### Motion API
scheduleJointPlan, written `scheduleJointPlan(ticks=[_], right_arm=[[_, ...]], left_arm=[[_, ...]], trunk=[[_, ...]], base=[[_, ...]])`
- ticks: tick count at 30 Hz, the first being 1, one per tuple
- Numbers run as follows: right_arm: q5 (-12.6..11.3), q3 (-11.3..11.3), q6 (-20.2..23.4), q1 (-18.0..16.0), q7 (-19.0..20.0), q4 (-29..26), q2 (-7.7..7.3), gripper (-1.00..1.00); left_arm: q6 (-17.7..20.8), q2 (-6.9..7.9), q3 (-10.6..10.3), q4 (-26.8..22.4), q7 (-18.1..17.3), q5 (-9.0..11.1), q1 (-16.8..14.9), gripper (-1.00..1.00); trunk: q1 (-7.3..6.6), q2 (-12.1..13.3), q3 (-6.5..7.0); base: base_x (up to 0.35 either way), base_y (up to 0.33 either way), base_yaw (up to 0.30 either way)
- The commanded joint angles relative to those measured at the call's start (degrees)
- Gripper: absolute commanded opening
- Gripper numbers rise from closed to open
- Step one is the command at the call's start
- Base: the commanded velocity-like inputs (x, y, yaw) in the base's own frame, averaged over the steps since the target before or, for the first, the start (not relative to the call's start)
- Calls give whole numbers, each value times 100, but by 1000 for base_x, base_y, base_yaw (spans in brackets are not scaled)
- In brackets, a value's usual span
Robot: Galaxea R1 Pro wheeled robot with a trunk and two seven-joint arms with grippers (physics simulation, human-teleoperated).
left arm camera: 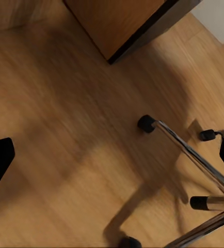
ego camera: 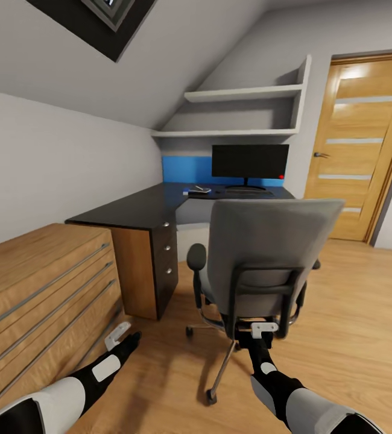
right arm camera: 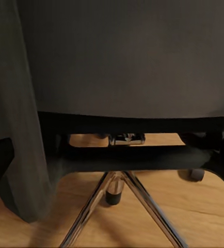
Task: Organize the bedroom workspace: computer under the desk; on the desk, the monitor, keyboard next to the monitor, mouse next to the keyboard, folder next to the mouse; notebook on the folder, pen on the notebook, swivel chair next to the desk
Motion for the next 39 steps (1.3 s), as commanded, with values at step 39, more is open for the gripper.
scheduleJointPlan(ticks=[39], right_arm=[[-40, 60, -14, -5, -17, 4, 0, 100]], left_arm=[[-4, -544, -763, -12, 18, -567, -2, 100]], trunk=[[-1, -3, -78]], base=[[95, 28, 76]])
